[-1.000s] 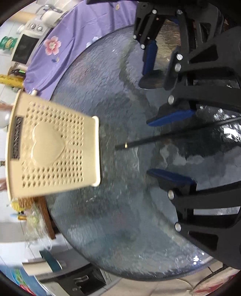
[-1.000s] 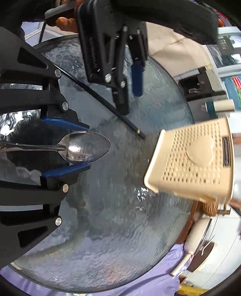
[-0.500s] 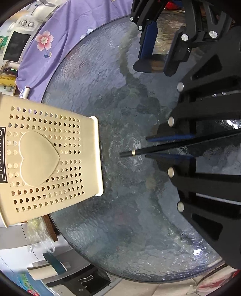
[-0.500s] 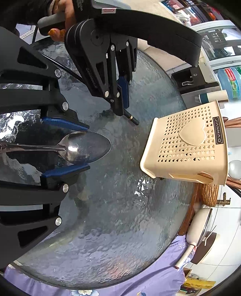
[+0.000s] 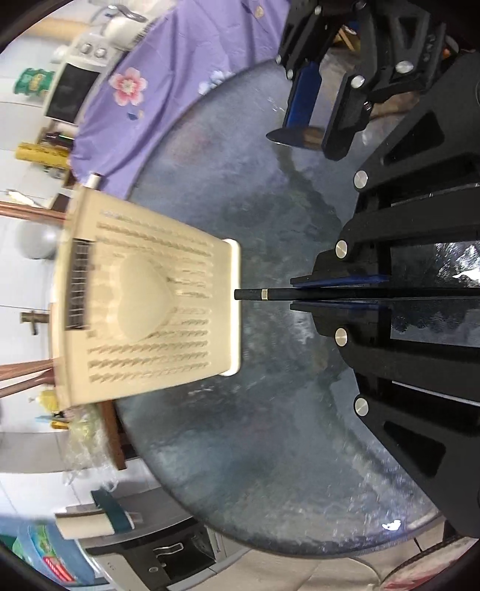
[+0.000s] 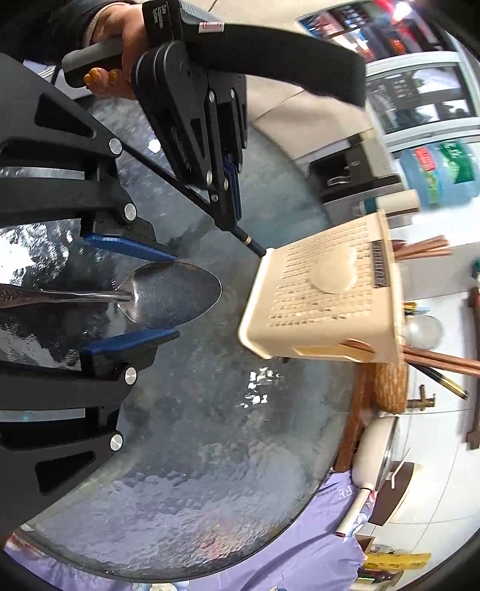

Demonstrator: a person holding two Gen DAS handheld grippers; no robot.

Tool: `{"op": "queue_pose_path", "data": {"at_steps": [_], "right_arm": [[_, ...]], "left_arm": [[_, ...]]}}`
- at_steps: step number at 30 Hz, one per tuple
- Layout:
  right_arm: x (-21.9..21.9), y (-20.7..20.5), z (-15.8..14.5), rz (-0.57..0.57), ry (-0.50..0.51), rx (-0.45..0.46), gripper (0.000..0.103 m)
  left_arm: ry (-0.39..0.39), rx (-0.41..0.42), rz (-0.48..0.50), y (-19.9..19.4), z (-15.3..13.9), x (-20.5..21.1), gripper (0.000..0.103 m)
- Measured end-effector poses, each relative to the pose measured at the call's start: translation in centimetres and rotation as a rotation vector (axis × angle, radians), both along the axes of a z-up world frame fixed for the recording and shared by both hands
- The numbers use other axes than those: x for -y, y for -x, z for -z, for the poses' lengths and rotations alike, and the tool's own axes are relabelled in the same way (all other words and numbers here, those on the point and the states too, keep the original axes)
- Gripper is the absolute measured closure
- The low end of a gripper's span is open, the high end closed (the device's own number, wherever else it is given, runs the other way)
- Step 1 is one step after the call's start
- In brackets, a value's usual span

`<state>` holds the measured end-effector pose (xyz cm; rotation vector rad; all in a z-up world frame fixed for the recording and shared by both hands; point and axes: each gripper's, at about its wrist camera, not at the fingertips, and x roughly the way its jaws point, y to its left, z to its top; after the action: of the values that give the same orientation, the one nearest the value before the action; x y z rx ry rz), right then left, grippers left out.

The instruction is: Organize utensils

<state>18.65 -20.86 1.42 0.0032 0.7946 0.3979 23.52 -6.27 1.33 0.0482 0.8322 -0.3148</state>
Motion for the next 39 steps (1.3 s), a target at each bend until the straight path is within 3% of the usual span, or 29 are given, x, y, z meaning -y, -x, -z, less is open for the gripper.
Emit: {"op": "queue_pose_path", "data": {"at_steps": [15, 16, 17, 21, 28, 29, 32, 39], "right_arm": [[2.3, 2.5, -5.7, 0.0, -0.086, 0.097, 0.068], [2.4, 2.6, -5.9, -0.001, -0.091, 0.093, 0.069], [2.5, 2.7, -6.0, 0.001, -0.092, 0.093, 0.083], [2.4, 2.5, -5.8, -0.002, -0.07, 0.091, 0.098], [2.1, 1.9, -4.4, 0.003, -0.038, 0.065, 0.099], [1.9, 1.9, -4.1, 0.002, -0.024, 0.065, 0.096], [1.2, 1.5, -3.3, -0.012, 0.0, 0.048, 0.071], [-0.6, -1.4, -0.6, -0.026, 0.043, -0.017, 0.057]], "left_arm": [[0.099, 0.181, -0.016, 4.3, -7.6, -3.0, 0.096], [0.106, 0.193, -0.017, 4.6, -8.1, -3.3, 0.096], [0.111, 0.206, -0.018, 5.0, -8.5, -3.5, 0.096], [0.112, 0.217, -0.013, 5.6, -8.9, -3.3, 0.096], [0.112, 0.19, -0.026, 4.9, -8.0, -3.3, 0.096], [0.115, 0.192, -0.028, 4.9, -8.0, -3.4, 0.096], [0.119, 0.199, -0.031, 4.9, -8.2, -3.6, 0.096], [0.126, 0.223, -0.039, 5.1, -8.9, -3.9, 0.096]]}}
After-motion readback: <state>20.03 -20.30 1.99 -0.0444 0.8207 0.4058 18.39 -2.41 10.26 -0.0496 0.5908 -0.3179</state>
